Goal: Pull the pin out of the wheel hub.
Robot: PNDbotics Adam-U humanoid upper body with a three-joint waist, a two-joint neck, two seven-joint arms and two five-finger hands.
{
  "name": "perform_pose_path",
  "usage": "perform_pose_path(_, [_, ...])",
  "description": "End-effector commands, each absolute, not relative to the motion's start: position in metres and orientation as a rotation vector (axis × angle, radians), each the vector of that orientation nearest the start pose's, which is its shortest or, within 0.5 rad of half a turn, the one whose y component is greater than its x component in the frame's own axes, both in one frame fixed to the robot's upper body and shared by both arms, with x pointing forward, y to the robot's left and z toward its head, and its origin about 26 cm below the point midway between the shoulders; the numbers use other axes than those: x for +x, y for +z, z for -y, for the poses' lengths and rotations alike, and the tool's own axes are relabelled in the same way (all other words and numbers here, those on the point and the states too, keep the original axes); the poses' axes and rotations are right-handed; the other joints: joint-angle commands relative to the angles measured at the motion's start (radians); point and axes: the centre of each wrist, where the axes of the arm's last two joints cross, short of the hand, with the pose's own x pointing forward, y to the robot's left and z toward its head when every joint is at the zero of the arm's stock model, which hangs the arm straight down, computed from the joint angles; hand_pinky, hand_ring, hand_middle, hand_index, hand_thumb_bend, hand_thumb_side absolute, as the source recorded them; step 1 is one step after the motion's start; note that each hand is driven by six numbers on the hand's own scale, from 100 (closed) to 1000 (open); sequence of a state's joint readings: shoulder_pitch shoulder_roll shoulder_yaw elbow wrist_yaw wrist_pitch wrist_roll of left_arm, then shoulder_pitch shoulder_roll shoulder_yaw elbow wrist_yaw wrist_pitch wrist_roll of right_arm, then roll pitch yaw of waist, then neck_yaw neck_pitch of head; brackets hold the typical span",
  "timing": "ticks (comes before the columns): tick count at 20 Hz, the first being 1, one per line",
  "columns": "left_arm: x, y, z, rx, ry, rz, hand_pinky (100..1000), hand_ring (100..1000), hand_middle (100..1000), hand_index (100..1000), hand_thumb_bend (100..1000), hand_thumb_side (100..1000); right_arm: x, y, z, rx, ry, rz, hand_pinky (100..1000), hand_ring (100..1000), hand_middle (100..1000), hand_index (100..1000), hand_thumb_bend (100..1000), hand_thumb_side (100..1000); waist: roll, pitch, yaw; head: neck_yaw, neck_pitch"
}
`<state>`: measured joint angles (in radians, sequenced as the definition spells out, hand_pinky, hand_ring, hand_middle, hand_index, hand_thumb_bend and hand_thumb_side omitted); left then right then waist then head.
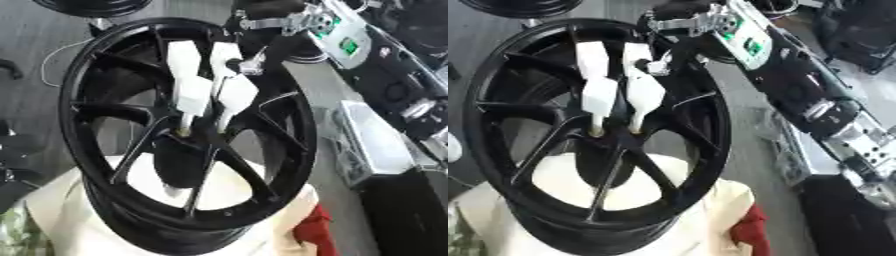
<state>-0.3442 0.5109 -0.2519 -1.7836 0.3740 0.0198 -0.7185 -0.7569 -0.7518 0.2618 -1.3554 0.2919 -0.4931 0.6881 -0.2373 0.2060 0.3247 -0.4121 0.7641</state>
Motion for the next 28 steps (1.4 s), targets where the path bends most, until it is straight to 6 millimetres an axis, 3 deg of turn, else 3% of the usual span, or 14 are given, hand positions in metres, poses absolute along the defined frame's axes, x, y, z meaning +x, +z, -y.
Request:
perform_pose_path(1, [0.327, 0.159, -0.251, -0.648, -1.187, 1.691, 818, 1000, 929, 769, 131, 908, 0.408, 0.265, 0.326, -0.356, 2.232, 1.577, 710, 555, 468, 688, 100, 580, 0.011, -0.014, 0.0, -0.006, 0.006])
perform_pose_path(7, [0.327, 0.158, -0.251, -0.65, -1.186, 1.688, 819, 1000, 929, 768, 129, 904, 0.407, 0.266, 0.327, -0.333, 2.203, 1.605, 685, 516, 397, 603, 100, 380, 0.011, -0.017, -0.001, -0.007, 0.006])
perform_pose_path(8, [0.327, 0.158, -0.251, -0.651, -1.187, 1.687, 819, 1000, 929, 768, 128, 903, 0.407, 0.267, 0.327, -0.332, 2.198, 1.61, 679, 508, 385, 590, 100, 287, 0.011, -0.018, -0.002, -0.006, 0.006])
perform_pose_path(12, [0.327, 0.158, -0.251, -0.654, -1.19, 1.681, 819, 1000, 927, 767, 129, 905, 0.406, 0.27, 0.328, -0.333, 2.18, 1.622, 660, 488, 366, 565, 100, 144, 0.011, -0.02, -0.003, -0.005, 0.006])
perform_pose_path(19, [0.327, 0.158, -0.251, -0.656, -1.19, 1.678, 820, 1000, 925, 767, 128, 903, 0.404, 0.279, 0.332, -0.329, 2.118, 1.67, 618, 439, 302, 494, 100, 164, 0.011, -0.022, -0.006, -0.003, 0.006])
perform_pose_path(28, [0.327, 0.157, -0.251, -0.657, -1.195, 1.673, 821, 1000, 925, 767, 127, 905, 0.396, 0.3, 0.337, -0.354, 2.043, 1.748, 604, 417, 276, 467, 103, 181, 0.013, -0.024, -0.009, -0.005, 0.006])
